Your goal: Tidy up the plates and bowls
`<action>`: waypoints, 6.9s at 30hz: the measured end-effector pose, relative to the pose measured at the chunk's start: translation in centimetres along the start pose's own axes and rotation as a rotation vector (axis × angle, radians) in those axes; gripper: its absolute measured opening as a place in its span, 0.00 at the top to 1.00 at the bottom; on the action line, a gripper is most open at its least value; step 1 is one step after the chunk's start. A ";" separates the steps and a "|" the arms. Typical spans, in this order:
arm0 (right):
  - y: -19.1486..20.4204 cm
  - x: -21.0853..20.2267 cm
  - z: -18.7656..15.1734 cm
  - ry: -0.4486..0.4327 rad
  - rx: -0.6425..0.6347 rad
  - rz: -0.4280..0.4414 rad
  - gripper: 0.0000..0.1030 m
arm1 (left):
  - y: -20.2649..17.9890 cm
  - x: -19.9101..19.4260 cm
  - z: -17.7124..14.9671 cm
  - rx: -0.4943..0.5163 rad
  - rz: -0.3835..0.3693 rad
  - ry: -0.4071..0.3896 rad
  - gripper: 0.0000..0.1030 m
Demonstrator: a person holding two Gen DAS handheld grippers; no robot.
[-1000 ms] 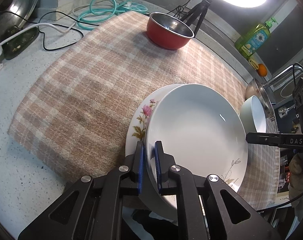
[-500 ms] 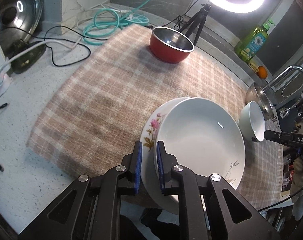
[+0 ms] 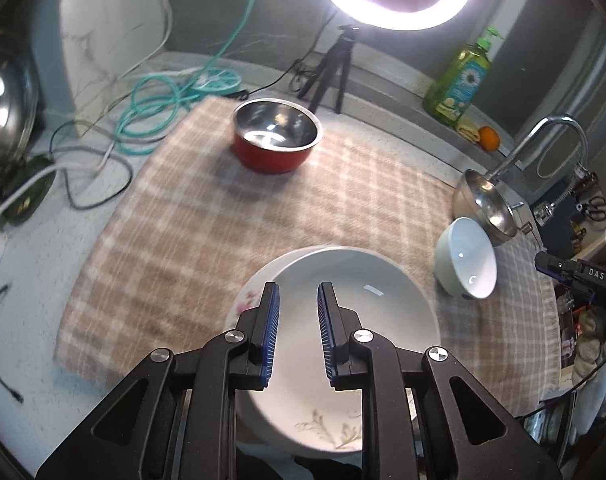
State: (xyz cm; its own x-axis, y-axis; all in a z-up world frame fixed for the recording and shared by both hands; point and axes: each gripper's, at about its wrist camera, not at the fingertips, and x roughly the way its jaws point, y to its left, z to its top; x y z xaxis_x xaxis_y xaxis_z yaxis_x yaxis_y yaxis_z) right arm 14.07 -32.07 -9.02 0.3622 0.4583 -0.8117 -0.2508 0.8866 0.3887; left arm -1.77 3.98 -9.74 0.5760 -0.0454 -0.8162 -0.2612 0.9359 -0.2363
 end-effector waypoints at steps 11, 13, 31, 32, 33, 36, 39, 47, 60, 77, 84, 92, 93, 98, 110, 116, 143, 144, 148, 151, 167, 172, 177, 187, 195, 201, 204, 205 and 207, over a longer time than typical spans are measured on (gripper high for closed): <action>-3.5 -1.4 -0.3 -0.066 0.105 -0.023 0.77 | -6.7 1.6 2.6 0.116 -0.128 0.009 0.73; -4.1 -1.2 -0.2 -0.066 0.133 -0.021 0.77 | -8.0 2.4 3.0 0.135 -0.152 0.026 0.73; -9.2 1.5 5.1 -0.096 0.196 -0.098 0.77 | -19.8 12.5 9.7 0.259 -0.263 0.178 0.73; -9.4 1.7 5.4 -0.093 0.196 -0.103 0.77 | -20.5 13.2 10.2 0.265 -0.259 0.182 0.73; -9.6 2.0 5.8 -0.091 0.197 -0.105 0.77 | -20.8 13.8 10.6 0.264 -0.259 0.188 0.73; -9.9 2.7 6.8 -0.086 0.197 -0.107 0.77 | -21.6 15.9 12.0 0.246 -0.249 0.213 0.73; -10.1 3.5 7.6 -0.080 0.193 -0.117 0.77 | -22.3 17.6 12.7 0.253 -0.235 0.231 0.73; -10.7 5.8 8.8 -0.047 0.223 -0.120 0.77 | -23.7 21.0 13.5 0.288 -0.196 0.268 0.73; -11.8 8.4 9.2 0.010 0.260 -0.117 0.82 | -24.1 23.2 13.7 0.294 -0.206 0.310 0.90; -11.8 7.3 8.6 0.011 0.287 -0.134 0.91 | -24.6 21.3 12.5 0.312 -0.212 0.290 0.92; -11.8 4.6 7.6 -0.003 0.290 -0.139 0.91 | -25.6 18.9 11.3 0.335 -0.228 0.260 0.92; -11.8 1.1 5.4 -0.007 0.288 -0.136 0.91 | -26.2 16.0 8.5 0.348 -0.263 0.256 0.92; -11.8 0.8 4.9 -0.004 0.286 -0.136 0.91 | -26.3 15.7 8.1 0.350 -0.263 0.255 0.92; -12.1 0.3 2.2 0.028 0.297 -0.131 0.91 | -26.2 14.0 5.9 0.354 -0.268 0.247 0.92; -12.5 0.5 -3.4 0.126 0.322 -0.121 0.91 | -25.8 12.6 1.7 0.378 -0.260 0.282 0.90; -12.1 1.0 -5.5 0.184 0.320 -0.091 0.91 | -25.5 12.5 1.2 0.394 -0.250 0.296 0.90; -13.2 1.3 -5.3 0.187 0.323 -0.049 0.88 | -23.3 10.3 4.1 0.355 -0.262 0.215 0.86; -13.4 1.2 -5.2 0.183 0.328 -0.048 0.88 | -22.9 10.0 4.3 0.350 -0.260 0.207 0.86; -13.6 0.7 -5.0 0.163 0.321 -0.050 0.87 | -21.2 8.7 4.5 0.330 -0.261 0.180 0.86; -13.4 0.1 -4.7 0.141 0.308 -0.059 0.87 | -19.9 7.9 4.1 0.305 -0.262 0.171 0.86; -10.5 -0.2 -1.4 0.078 0.219 -0.146 0.78 | -10.8 3.6 3.6 0.120 -0.174 0.082 0.86; -9.3 -1.5 0.1 0.006 0.211 -0.124 0.78 | -6.9 2.3 4.5 0.043 -0.137 0.039 0.86; -5.3 -2.3 2.4 -0.040 0.148 -0.025 0.78 | -2.7 1.2 5.9 -0.036 -0.102 0.002 0.86; 6.7 -0.2 7.2 -0.049 -0.024 0.148 0.78 | 4.6 1.4 10.3 -0.123 -0.068 -0.024 0.86; 14.4 6.0 10.0 0.039 -0.099 0.193 0.78 | 7.7 5.0 12.4 -0.156 -0.063 0.034 0.86; 17.7 11.8 10.9 0.142 -0.138 0.172 0.78 | 9.0 8.2 14.1 -0.175 -0.053 0.079 0.86; 18.7 14.8 11.3 0.176 -0.155 0.157 0.78 | 9.4 9.8 14.7 -0.173 -0.045 0.100 0.86; 19.0 15.7 11.3 0.191 -0.151 0.154 0.78 | 9.5 10.3 14.9 -0.171 -0.044 0.110 0.86; 19.4 18.0 11.5 0.225 -0.132 0.157 0.78 | 9.7 11.2 15.2 -0.171 -0.029 0.120 0.86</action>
State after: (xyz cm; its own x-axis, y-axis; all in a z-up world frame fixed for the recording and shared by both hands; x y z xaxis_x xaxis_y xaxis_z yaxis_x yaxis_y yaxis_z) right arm 26.01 -5.88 -11.07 0.1049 0.5508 -0.8280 -0.4076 0.7832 0.4694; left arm 13.89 17.83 -13.12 0.4915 -0.1225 -0.8622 -0.3793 0.8611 -0.3385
